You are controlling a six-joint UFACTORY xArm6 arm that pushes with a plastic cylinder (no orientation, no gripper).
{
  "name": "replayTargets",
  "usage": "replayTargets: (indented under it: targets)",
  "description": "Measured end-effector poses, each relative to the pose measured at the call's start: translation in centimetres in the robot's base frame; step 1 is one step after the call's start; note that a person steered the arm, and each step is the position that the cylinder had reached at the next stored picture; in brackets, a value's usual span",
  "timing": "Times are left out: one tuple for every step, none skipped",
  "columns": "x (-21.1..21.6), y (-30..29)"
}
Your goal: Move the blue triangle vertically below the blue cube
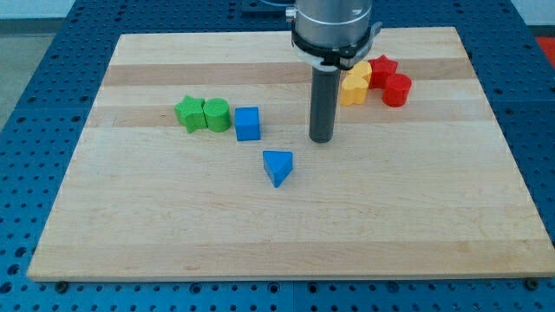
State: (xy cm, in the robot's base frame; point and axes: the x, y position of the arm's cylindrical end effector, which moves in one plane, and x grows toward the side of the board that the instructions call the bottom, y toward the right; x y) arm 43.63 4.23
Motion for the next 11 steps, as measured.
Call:
replayTargets:
  targets:
    - [1.1, 0.0]
    - [3.7, 0.1]
    - [3.7, 0.1]
    - [5.0, 0.1]
    - [5.9, 0.1]
    - [5.9, -0.2]
    - [5.9, -1.9]
    - [5.5, -4.1]
    - [4.4, -6.7]
    - [0.8, -8.4]
    - [-3.5, -10.2]
